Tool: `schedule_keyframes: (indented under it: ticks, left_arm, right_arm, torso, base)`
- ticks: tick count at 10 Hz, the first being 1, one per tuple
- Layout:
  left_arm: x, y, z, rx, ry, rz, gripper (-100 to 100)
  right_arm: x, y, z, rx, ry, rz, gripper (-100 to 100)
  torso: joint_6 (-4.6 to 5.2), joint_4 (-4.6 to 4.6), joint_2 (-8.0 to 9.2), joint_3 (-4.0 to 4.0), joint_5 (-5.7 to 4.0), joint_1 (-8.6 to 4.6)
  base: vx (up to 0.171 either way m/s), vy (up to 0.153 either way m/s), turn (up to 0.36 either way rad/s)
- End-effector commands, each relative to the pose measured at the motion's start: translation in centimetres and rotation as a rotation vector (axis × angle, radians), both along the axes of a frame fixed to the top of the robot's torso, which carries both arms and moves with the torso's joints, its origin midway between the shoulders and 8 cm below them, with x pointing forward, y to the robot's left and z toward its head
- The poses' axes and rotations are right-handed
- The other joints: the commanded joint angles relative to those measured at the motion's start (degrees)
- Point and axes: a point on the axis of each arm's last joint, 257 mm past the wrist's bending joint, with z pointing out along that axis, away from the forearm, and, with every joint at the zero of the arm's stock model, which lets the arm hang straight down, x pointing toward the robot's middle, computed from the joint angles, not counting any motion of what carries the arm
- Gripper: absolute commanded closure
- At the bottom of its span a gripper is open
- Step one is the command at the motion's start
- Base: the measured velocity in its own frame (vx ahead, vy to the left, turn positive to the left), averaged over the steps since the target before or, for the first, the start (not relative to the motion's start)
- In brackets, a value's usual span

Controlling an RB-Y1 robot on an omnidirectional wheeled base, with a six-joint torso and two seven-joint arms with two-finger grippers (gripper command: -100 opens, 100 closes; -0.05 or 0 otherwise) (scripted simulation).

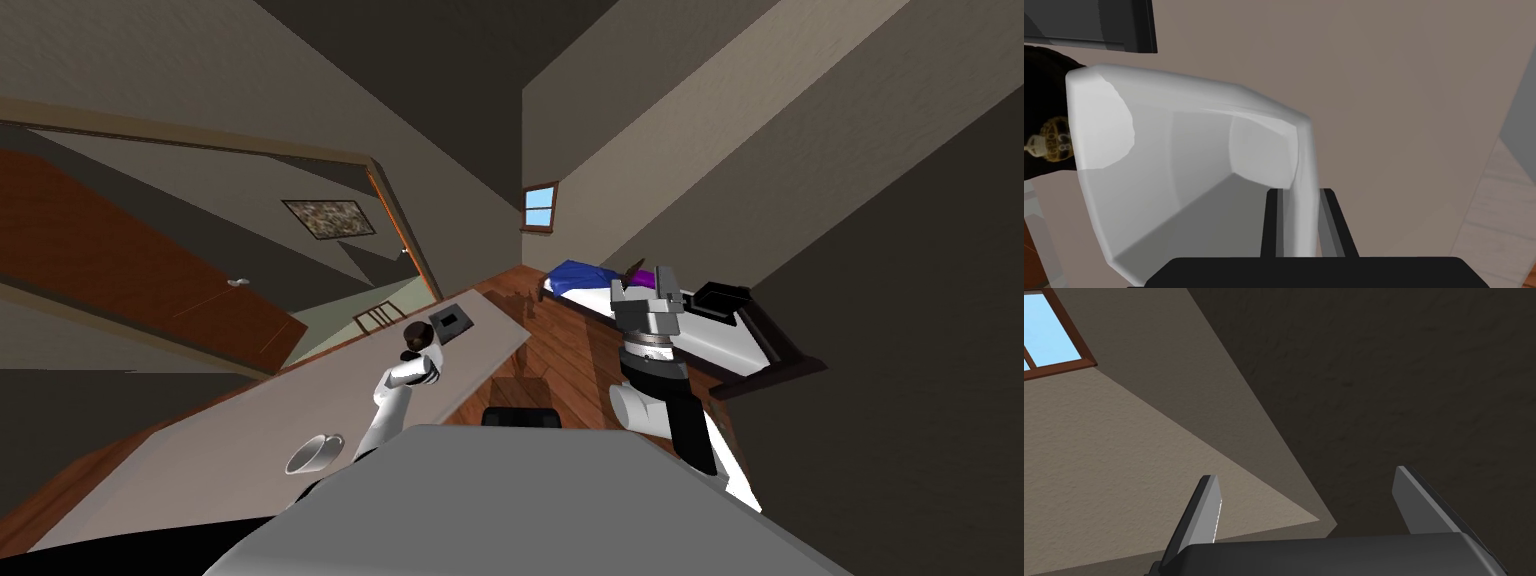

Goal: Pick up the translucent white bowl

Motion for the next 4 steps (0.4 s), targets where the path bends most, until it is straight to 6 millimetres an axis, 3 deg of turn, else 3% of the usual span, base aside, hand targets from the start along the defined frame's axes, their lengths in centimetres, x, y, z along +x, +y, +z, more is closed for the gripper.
schedule_keyframes:
  ticks: [1, 3, 4]
  left_arm:
    - [0.28, 0.37, 0.89, -0.001, 0.001, 0.004, 100]
    - [0.31, 0.49, 1.21, 0.0, 0.0, 0.004, 100]
    - [0.3, 0.47, 1.24, -0.002, 0.003, 0.005, 0]
  right_arm:
    - [0.0, 0.0, 0.0, 0.0, 0.0, 0.0, 0]
    - [0.0, 0.0, 0.0, 0.0, 0.0, 0.0, 0]
    - [0.0, 0.0, 0.0, 0.0, 0.0, 0.0, 0]
  torso:
    - [0.0, 0.0, 0.0, 0.0, 0.0, 0.0]
    - [-0.03, 0.06, 0.2, 0.13, -0.06, -0.12]
    - [-0.05, 0.06, 0.14, 0.1, -0.06, -0.07]
  base:
    - [-0.053, -0.035, -0.042]
    - [-0.047, -0.021, -0.017]
    - [-0.005, -0.003, 0.001]
